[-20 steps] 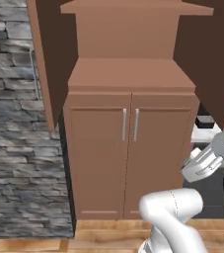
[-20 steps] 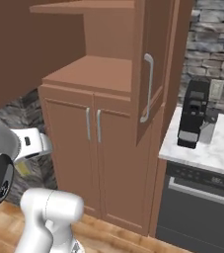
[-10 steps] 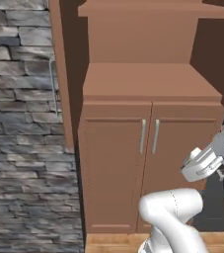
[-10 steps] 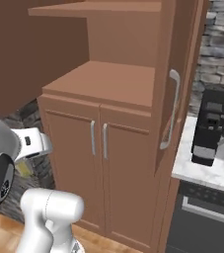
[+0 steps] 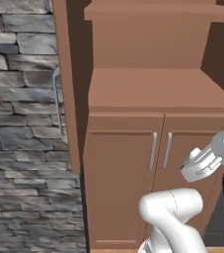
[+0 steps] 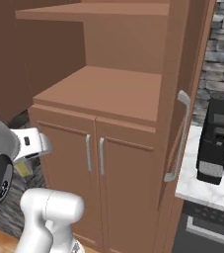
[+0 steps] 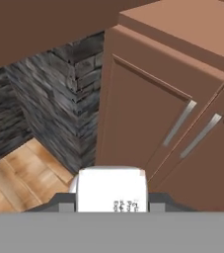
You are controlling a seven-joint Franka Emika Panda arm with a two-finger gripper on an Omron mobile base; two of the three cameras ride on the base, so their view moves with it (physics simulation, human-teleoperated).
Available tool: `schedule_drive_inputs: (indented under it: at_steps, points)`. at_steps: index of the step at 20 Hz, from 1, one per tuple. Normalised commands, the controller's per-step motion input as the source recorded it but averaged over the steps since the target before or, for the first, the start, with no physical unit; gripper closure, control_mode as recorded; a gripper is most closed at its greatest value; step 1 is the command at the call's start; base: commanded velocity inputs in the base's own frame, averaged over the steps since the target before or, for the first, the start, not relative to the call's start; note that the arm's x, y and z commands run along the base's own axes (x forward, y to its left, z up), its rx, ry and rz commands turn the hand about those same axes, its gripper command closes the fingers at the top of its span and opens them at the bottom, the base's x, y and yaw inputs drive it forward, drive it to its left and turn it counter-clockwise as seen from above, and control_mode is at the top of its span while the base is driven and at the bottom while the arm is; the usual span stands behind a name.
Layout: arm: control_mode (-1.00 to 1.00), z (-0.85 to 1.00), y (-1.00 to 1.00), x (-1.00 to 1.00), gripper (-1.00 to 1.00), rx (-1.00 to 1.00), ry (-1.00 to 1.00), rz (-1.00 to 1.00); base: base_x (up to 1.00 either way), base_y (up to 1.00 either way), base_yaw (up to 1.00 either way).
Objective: Pick the boxed drink, beer from the counter and place them in the open cabinet.
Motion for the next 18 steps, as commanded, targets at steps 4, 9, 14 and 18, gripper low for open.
schedule_drive_inputs:
  at_steps: [4,9,14,18]
  points:
    - [1.0,0.0,0.0,0.0,1.0,0.0,0.0,0.0,0.59,0.0,0.0]
    - [1.0,0.0,0.0,0.0,1.0,0.0,0.0,0.0,0.68,0.0,0.0]
    - [1.0,0.0,0.0,0.0,1.0,0.0,0.0,0.0,0.67,0.0,0.0]
    - [1.0,0.0,0.0,0.0,1.0,0.0,0.0,0.0,0.49,0.0,0.0]
